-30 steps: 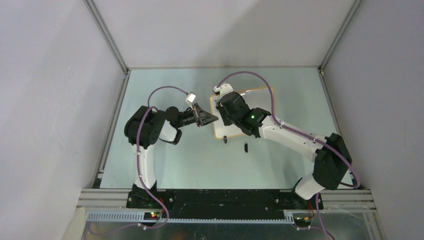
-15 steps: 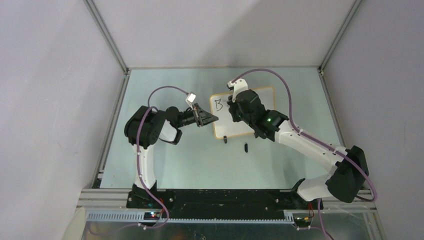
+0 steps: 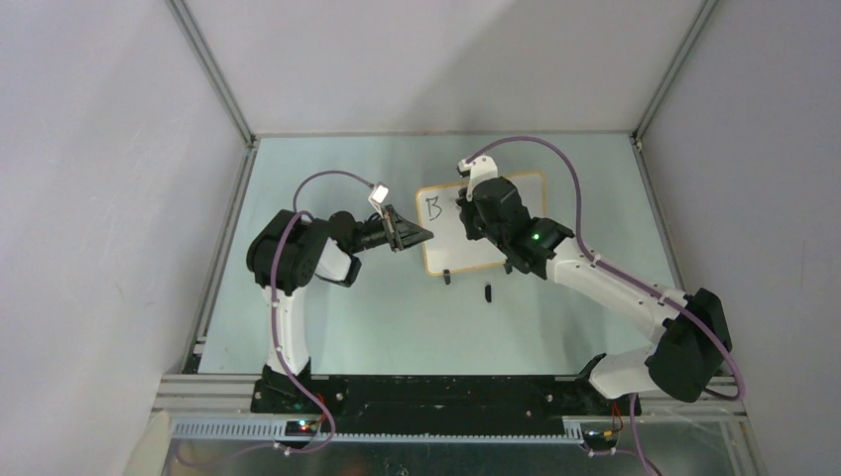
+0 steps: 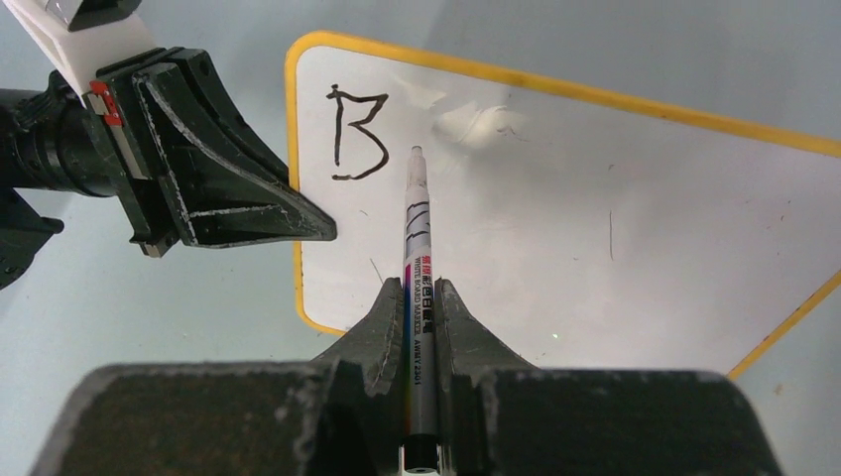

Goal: Write a sentence on the whiteboard

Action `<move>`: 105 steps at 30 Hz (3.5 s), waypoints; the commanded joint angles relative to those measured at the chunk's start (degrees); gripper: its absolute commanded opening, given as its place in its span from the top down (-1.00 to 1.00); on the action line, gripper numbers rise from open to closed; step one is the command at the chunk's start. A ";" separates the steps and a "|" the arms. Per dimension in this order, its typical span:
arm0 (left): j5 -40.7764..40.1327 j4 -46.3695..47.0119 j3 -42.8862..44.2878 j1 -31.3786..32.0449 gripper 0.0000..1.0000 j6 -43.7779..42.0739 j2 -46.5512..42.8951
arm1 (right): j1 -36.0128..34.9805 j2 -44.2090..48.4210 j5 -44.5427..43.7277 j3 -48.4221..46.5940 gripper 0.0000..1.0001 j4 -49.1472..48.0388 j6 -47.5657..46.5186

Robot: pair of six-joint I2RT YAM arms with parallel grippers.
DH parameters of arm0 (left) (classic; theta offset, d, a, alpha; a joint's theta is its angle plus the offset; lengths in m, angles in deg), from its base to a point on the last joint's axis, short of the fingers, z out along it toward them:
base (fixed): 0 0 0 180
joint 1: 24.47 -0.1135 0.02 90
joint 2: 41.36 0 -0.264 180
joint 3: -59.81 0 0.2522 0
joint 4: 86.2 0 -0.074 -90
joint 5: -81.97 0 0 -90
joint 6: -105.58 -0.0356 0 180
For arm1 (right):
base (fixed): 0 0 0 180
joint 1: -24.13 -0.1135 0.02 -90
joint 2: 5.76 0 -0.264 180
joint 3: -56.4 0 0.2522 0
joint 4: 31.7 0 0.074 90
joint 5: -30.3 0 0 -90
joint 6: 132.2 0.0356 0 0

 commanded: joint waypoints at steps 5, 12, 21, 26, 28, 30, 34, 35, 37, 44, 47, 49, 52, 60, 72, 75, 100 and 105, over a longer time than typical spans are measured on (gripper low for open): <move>2.00 2.46 -0.32 0.63 1.00 -0.94 -1.22 | -0.60 -0.09 -2.41 -0.10 1.00 -4.14 -1.23; 1.98 2.46 -0.36 0.62 1.00 -0.94 -1.27 | -1.17 -0.28 -3.40 -0.09 1.00 -5.14 -1.75; 2.02 2.46 -0.39 0.63 1.00 -0.94 -1.27 | -1.84 -1.20 -4.82 -0.09 1.00 -5.94 -2.02; 1.95 2.46 -0.43 0.69 1.00 -1.03 -1.35 | -1.89 -1.72 -4.66 -0.11 1.00 -6.26 -1.80; 1.98 2.46 -0.47 0.65 1.00 -1.03 -1.41 | -1.82 -1.78 -4.39 -0.08 1.00 -6.29 -1.72; 1.99 2.46 -0.45 0.64 1.00 -1.03 -1.36 | -1.88 -1.73 -3.79 -0.11 1.00 -6.19 -1.74; 2.03 2.46 -0.49 0.63 1.00 -1.03 -1.35 | -1.84 -1.84 -2.90 -0.09 1.00 -6.15 -1.75; 2.03 2.48 -0.47 0.68 1.00 -1.03 -1.40 | -1.87 -1.86 -2.85 -0.06 1.00 -6.14 -1.77; 2.05 2.46 -0.46 0.69 1.00 -1.03 -1.38 | -1.86 -1.96 -2.84 -0.11 1.00 -6.05 -1.81; 2.18 2.46 -0.43 0.64 1.00 -1.03 -1.35 | -1.72 -2.63 -2.29 -0.11 1.00 -5.08 -1.54; 2.05 2.46 -0.44 0.65 1.00 -1.03 -1.36 | -1.80 -2.79 -2.32 -0.04 1.00 -4.65 -1.49; 2.10 2.47 -0.38 0.66 1.00 -1.03 -1.37 | -1.80 -2.89 -2.36 -0.11 1.00 -4.72 -1.47; 2.08 2.46 -0.45 0.63 1.00 -1.03 -1.42 | -1.76 -3.32 -2.37 -0.12 1.00 -4.74 -1.53; 2.15 2.46 -0.36 0.65 1.00 -1.03 -1.35 | -1.79 -3.65 -2.88 -0.12 1.00 -4.97 -1.63; 2.15 2.46 -0.36 0.64 1.00 -1.08 -1.35 | -1.50 -4.76 -3.67 -0.08 1.00 -5.14 -1.62; 2.18 2.46 -0.36 0.66 1.00 -1.07 -1.44 | -1.52 -4.80 -3.72 -0.09 1.00 -4.94 -1.63; 2.15 2.46 -0.32 0.71 1.00 -1.03 -1.48 | -1.82 -3.66 -3.24 0.97 1.00 0.88 0.38; 2.14 2.46 -0.29 0.78 1.00 -0.97 -1.36 | -1.85 -3.28 -3.18 1.10 1.00 -0.32 -0.20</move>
